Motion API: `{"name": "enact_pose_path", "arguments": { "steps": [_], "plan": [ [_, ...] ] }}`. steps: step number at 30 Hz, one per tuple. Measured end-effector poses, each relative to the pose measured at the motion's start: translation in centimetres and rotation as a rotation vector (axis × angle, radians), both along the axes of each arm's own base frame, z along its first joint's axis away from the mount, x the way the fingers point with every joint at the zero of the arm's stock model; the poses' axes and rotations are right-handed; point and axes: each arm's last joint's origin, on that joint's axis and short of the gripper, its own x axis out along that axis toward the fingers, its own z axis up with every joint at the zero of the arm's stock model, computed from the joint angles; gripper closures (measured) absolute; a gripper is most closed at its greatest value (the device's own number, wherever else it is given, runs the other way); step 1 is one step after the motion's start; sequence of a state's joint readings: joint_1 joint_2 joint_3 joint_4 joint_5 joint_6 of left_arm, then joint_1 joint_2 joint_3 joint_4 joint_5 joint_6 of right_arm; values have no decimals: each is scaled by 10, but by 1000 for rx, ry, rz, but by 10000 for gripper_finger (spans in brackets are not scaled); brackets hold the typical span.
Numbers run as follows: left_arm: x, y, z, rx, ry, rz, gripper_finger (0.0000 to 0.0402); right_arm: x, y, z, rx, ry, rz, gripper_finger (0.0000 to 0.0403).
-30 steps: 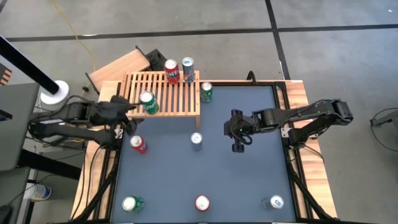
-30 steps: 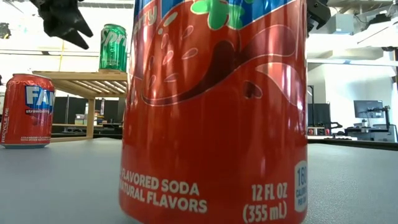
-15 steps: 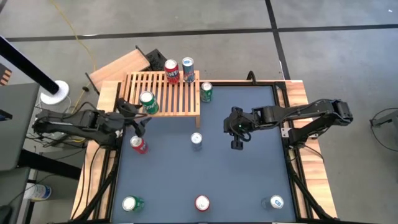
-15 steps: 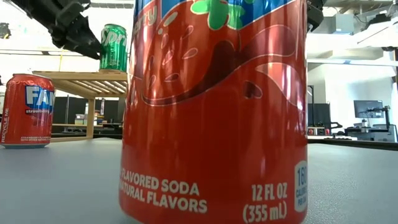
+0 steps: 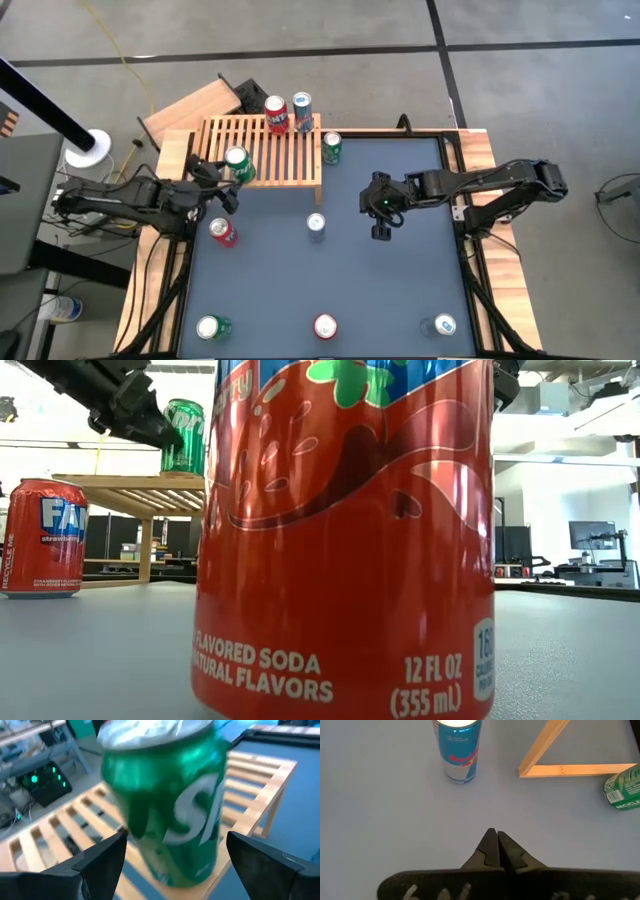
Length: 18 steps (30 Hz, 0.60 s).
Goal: Place canned beverage on shelf
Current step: Put the middle right green soda can on the shelf
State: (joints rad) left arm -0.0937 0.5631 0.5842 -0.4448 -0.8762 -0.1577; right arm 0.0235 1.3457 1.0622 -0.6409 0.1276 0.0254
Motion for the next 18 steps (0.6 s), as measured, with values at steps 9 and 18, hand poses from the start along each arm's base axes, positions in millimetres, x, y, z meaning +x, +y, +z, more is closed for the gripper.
{"name": "enact_pose_path", "arguments": {
  "steps": [9,18],
  "plan": [
    [12,1,0,67,-12,-1,70,0,0,0,0,-1,0,403],
    [19,6,-25,137,-156,-3,70,0,0,0,0,6,0,403]
  ]
}}
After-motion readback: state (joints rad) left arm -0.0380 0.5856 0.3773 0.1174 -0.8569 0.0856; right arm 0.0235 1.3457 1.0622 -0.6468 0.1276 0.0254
